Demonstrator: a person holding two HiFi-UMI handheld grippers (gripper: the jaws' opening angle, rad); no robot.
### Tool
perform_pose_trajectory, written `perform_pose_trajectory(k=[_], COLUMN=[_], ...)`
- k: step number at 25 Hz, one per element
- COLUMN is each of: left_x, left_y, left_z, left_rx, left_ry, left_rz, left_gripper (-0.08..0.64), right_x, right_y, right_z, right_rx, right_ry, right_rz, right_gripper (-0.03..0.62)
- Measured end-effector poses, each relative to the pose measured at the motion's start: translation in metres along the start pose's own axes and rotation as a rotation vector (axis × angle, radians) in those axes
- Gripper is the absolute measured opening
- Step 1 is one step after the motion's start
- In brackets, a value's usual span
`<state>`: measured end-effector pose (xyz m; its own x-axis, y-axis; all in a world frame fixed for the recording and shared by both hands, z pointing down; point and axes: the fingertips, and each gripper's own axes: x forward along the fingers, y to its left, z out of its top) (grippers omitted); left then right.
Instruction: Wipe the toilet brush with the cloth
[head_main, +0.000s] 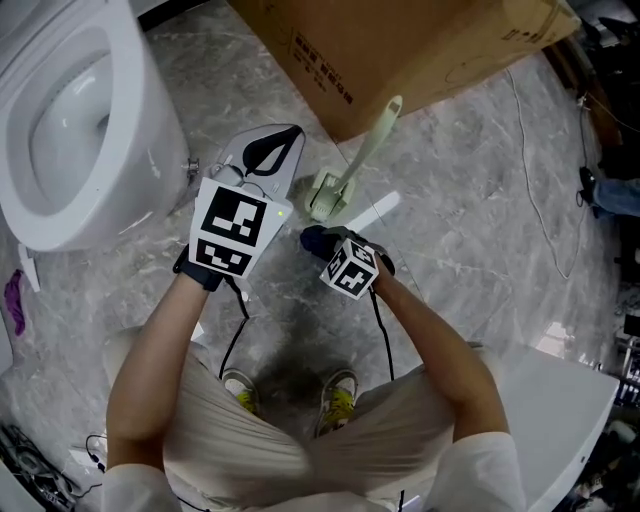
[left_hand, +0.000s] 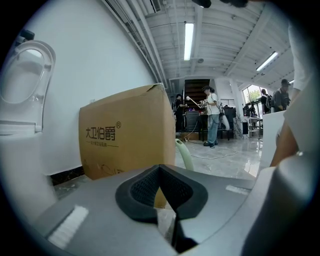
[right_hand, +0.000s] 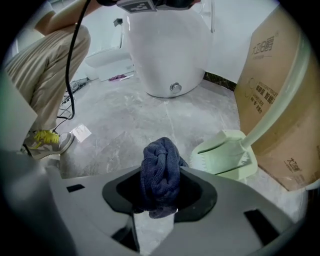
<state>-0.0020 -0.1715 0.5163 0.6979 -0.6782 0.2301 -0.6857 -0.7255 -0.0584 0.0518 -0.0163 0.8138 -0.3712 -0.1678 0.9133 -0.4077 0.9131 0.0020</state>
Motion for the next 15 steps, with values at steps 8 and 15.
perform_pose_trajectory(k=[8,15], left_x=[0.017,0.023], left_y=[-0.012,-0.019], left_z=[0.016,0.018], left_rx=[-0.025,0.001], left_ry=[-0.046,-0.054], left_rz=[-0.037,-0.063], left_gripper=[0.000,0.000], right_x=[-0.066,-0.136], right_y=[-0.049,-0.087], right_z=[0.026,0.032], right_rx=[0.138,0.179], right_ry=[-0.219,-0.353], right_rz=[-0.234,-0.450], right_gripper=[0.160,0.160])
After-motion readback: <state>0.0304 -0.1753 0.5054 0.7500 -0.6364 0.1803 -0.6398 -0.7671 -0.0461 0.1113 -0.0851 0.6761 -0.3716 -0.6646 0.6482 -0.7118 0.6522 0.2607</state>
